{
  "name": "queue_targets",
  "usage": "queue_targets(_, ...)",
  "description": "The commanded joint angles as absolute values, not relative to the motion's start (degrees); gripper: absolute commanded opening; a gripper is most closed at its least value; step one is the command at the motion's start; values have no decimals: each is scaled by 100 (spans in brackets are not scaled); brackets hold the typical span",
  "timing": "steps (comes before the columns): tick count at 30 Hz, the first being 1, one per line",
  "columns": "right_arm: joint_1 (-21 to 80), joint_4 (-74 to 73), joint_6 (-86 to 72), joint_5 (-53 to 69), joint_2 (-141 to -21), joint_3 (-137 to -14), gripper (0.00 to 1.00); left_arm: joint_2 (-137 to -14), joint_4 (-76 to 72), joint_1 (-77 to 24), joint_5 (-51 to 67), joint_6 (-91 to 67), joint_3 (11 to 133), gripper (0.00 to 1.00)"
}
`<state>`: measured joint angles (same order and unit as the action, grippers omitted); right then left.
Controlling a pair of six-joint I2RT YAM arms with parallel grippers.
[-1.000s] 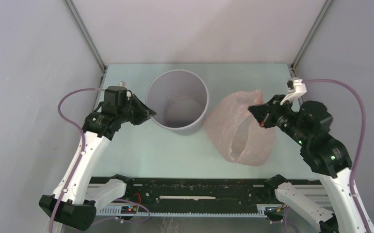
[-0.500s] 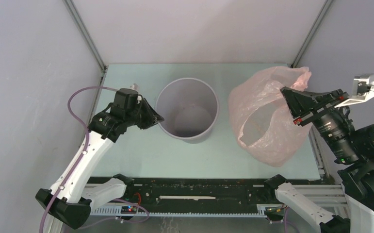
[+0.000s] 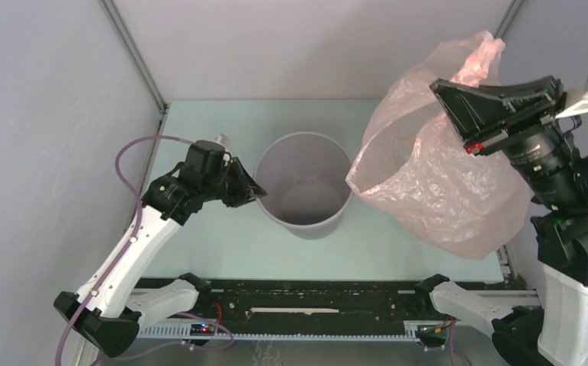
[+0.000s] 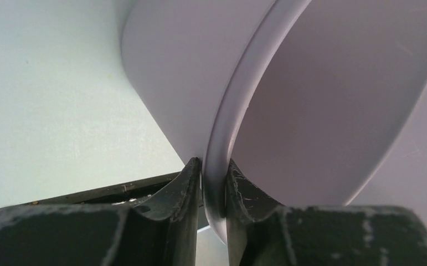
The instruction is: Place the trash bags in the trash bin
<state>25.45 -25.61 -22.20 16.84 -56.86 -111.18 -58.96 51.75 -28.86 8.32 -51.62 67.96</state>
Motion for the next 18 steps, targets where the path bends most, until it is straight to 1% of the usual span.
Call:
queue_targets(1,2514,-1337,-3269,2450,-6116,-11486,0,-5827,4991,-3017,1064,-5437,7264,27)
queue_targets(4,2514,-219,-4348,2879,-6351,-11243,0,-5887,4909,-3023,1062,-5433,7288,34)
queue_targets(7,2603,1175,-5564,3328,-6779,-11025,0,-5964,4962,-3019,1009,-5261,7412,44)
queue_targets(9,2781,1333,-5852,3414,-7023,-11108,0,-5969,5022,-3023,1004,-5146,7478,52)
queue_targets(11,2980,1327,-5794,3336,-7154,-11204,0,-5919,5185,-3023,906,-5020,7557,62)
queue_targets(13,3170,1373,-5790,3195,-7232,-11219,0,-5783,5306,-3019,738,-4905,7600,69)
queue_targets(15,3279,1578,-5971,3127,-7342,-11207,0,-5579,5348,-3015,585,-4850,7590,74)
queue_targets(18,3435,2146,-6457,3133,-7663,-11265,0,-5244,5389,-3008,347,-4808,7584,77)
